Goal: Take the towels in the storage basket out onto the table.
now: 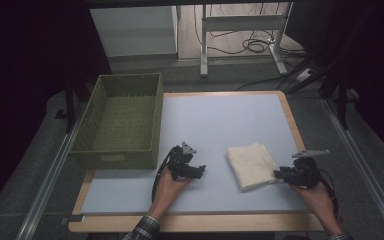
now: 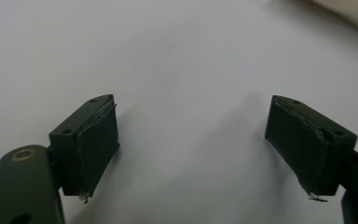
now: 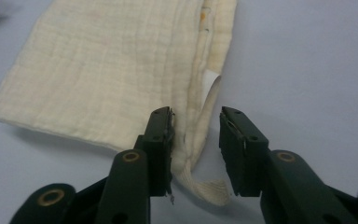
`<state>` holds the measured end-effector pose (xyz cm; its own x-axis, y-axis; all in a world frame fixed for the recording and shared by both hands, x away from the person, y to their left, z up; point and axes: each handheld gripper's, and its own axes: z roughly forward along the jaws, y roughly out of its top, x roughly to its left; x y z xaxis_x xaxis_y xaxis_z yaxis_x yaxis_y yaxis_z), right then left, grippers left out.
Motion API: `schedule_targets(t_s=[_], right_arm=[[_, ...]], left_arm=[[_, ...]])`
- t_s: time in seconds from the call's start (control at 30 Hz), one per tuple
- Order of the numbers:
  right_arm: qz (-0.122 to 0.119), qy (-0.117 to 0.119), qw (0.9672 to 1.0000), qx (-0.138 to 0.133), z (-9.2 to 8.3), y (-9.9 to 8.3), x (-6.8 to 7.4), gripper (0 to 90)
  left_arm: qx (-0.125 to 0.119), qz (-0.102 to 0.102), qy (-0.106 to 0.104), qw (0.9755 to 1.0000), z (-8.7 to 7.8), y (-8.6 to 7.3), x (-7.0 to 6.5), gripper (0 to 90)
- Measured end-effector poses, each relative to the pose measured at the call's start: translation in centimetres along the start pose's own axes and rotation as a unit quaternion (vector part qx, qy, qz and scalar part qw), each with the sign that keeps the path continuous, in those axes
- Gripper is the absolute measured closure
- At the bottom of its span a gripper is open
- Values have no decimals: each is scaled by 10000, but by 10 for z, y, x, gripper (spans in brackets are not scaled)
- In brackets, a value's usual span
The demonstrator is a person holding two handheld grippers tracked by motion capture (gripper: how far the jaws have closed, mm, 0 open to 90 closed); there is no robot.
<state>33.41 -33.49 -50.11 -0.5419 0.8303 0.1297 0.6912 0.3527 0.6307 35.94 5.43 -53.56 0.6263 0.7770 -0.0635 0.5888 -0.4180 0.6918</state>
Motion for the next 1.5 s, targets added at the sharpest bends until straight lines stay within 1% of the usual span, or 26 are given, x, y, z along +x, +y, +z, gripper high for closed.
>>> schedule_targets(t_s=[0.1,0.17,0.2,0.27,0.3,0.33,0.37,0.4,0.43,0.5,0.53,0.63,0.73,0.77,0.8,0.83,0.87,0.97,1.0,1.07,1.13,1.2,1.27,1.4,1.47,1.5], right_arm=[[96,73,9999,118,6,-2,-2,550],[85,117,9999,72,7,-3,-1,542],[63,100,9999,73,7,-3,0,543],[62,115,9999,92,8,-3,2,551],[31,96,9999,111,8,-3,4,599],[38,139,9998,142,8,-2,4,647],[88,282,9994,164,10,-2,5,703],[105,315,9993,168,10,-2,5,739],[117,397,9990,185,11,-1,5,765],[181,441,9987,193,11,-1,4,785],[190,456,9986,189,11,-2,4,789],[191,471,9985,179,10,-3,3,794],[176,451,9987,157,9,-3,4,781],[137,430,9989,147,8,-3,3,745],[88,353,9993,110,7,-2,4,679],[45,293,9995,53,3,-1,2,633],[9,291,9996,7,-1,1,0,615],[-6,183,9996,-209,-11,11,-6,575],[0,154,9996,-256,-13,14,-7,572],[-79,46,9995,-310,-13,25,-9,573],[-165,22,9993,-329,-6,37,-8,580],[-212,40,9993,-310,4,50,-5,604],[-277,7,9992,-290,16,62,-2,634],[-385,-149,9988,-263,39,82,1,644],[-335,-164,9991,-199,50,88,0,644],[-329,-185,9991,-185,54,89,-1,644]], left_arm=[[40,118,-83,9999,5,17,-3,198],[53,193,-65,9998,7,27,-6,204],[46,241,-94,9997,9,33,-8,215],[26,267,-163,9995,12,44,-11,222],[39,296,-182,9994,13,48,-12,227],[28,306,-256,9992,16,56,-15,231],[11,282,-292,9992,18,60,-16,238],[23,311,-348,9989,19,64,-17,247],[21,332,-405,9986,21,69,-19,264],[9,324,-545,9980,24,76,-22,293],[24,358,-610,9975,26,80,-23,310],[58,385,-739,9965,32,87,-28,349],[93,412,-809,9958,36,91,-32,379],[90,426,-806,9958,36,90,-33,377],[90,456,-782,9959,35,89,-34,371],[87,469,-754,9960,34,88,-34,362],[89,473,-737,9961,33,87,-34,348],[70,497,-553,9972,25,81,-30,287],[72,519,-455,9976,22,77,-27,273],[63,512,-351,9981,17,71,-23,240],[104,513,-236,9984,14,63,-18,204],[137,481,-157,9986,12,54,-14,191],[205,471,-73,9987,11,45,-9,167],[240,353,-16,9991,11,30,-1,128],[308,367,-20,9989,14,24,1,109],[370,425,-18,9984,18,20,2,101]])
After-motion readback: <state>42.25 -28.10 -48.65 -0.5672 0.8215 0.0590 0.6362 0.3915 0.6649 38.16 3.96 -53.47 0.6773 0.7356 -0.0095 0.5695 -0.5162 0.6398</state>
